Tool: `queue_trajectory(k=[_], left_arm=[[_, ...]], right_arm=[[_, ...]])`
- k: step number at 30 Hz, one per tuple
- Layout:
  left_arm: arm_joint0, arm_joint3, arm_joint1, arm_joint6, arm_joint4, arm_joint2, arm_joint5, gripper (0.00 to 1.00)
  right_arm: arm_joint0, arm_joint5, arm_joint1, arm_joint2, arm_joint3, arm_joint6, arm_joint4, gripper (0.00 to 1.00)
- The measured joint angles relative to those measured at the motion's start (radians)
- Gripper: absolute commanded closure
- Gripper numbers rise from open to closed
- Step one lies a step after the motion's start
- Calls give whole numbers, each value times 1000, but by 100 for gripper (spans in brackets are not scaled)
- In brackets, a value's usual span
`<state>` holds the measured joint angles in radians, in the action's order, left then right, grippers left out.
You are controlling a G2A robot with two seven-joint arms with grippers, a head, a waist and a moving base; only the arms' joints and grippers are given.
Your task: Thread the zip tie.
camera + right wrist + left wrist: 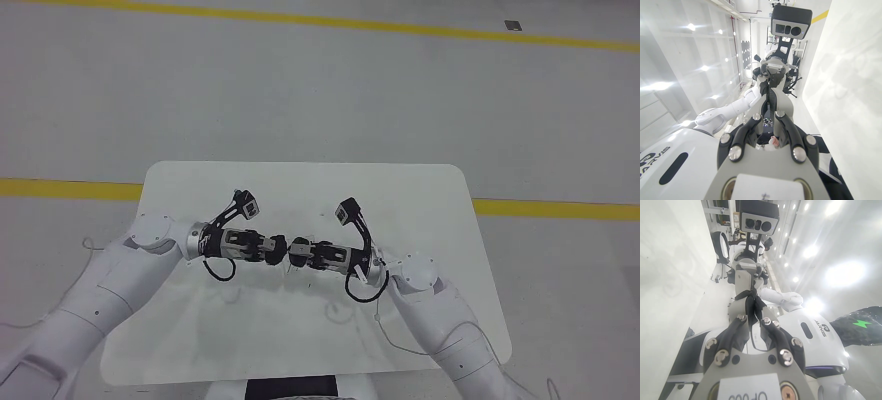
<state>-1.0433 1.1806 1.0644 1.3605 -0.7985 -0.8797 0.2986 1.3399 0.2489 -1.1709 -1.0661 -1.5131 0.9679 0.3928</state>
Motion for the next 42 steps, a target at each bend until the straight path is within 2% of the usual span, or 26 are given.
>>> queue_trajectory(k=[5, 6, 7, 22, 24, 27, 33, 36, 39, 42], left_arm=[[3, -7, 1, 4, -2, 2, 0, 100], [4, -9, 2, 4, -3, 2, 0, 100], [5, -10, 2, 5, -3, 2, 1, 100], [2, -31, 0, 17, -3, -8, 24, 100], [0, -44, 0, 20, -5, -10, 33, 100], [5, -73, 2, 13, -3, -3, 23, 100], [5, -72, 2, 12, -2, -3, 23, 100], [-5, -60, 4, -35, 5, -5, 32, 100], [-7, -52, 1, -50, -20, -39, 42, 100], [-20, -35, -3, -29, -25, -93, 42, 100]], right_arm=[[0, 2, 1, 1, 0, 2, 4, 100], [-1, 2, 2, 2, 0, 3, 3, 44], [-2, 2, 2, 3, 0, 6, 1, 0], [20, 13, 11, -27, -1, -40, -1, 0], [28, 22, 12, -32, -4, -54, -3, 0], [33, 28, 12, -32, -5, -58, -4, 0], [32, 27, 12, -32, -5, -57, -4, 0], [32, 27, 12, -32, -5, -57, -4, 0], [32, 27, 12, -32, -5, -57, -4, 0], [32, 27, 12, -32, -5, -57, -4, 0]])
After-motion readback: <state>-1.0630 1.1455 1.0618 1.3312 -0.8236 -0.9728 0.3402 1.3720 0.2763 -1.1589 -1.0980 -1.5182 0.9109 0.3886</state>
